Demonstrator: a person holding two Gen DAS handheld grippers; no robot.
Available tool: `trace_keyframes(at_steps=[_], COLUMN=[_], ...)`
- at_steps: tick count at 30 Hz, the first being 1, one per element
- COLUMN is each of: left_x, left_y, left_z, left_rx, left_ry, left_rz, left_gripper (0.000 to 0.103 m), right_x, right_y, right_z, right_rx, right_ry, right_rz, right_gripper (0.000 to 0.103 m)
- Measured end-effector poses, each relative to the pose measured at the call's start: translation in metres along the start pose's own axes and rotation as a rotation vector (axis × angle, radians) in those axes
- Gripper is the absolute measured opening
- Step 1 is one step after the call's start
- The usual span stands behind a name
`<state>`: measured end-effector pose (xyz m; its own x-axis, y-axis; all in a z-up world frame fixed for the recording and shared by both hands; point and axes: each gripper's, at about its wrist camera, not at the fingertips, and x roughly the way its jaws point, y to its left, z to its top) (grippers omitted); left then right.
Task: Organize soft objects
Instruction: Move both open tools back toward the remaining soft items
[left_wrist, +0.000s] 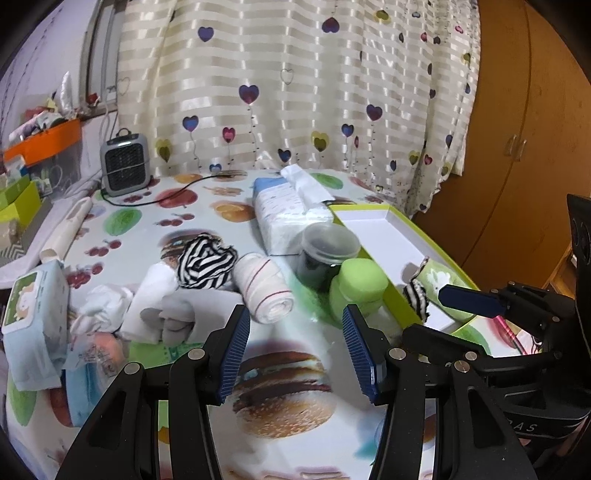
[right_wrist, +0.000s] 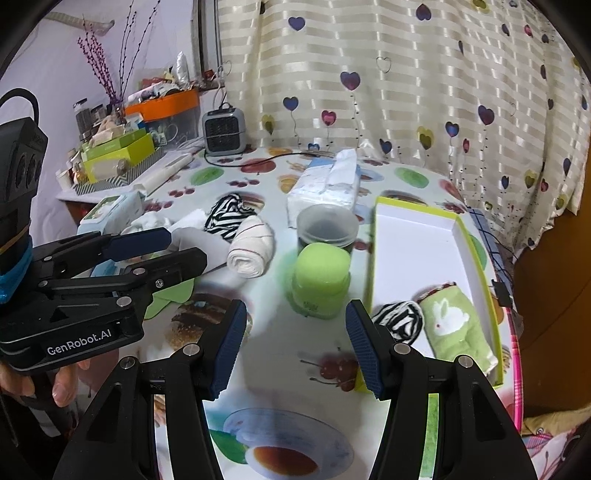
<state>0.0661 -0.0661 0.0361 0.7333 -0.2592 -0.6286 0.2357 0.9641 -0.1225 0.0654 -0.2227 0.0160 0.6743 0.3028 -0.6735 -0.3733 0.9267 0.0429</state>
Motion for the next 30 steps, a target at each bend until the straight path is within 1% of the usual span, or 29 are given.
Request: trace_keyframes(at_steps=[3,15,20,24,30], left_x=[0.001,0.008,0.011,0.010,0.002], left_y=[0.005,0.023,0.035,0.046,0.065], left_z=[-0.004,-0.014,-0.020,-0.028,-0.041], left_rx=[0.006,-0.002,-0.033,-0.063,-0.087], left_ry=[0.009,0.038,0.053,0.071,0.075], left_rz=[0.026,0.069,0.079,0.085,0.111], left_gripper=[0.051,0.051,0.051,0.051,0.051], right_x=[0.005,0.020,0.026,0.033,0.046], right_y=[0.004,0.018,0.023,0.030,0.044], right_z=[0.000,0.002,0.002,0.000,-0.005], right_rx=[-0.004,-0.014,-0.010,-0.005,-0.021], right_ry=[0.011,0.040,0.051,0.064,0.094], right_rz=[0.008,0.043,0.060,0.088,0.141], right_gripper=[0.057,0.057,0.057,0.057,0.057])
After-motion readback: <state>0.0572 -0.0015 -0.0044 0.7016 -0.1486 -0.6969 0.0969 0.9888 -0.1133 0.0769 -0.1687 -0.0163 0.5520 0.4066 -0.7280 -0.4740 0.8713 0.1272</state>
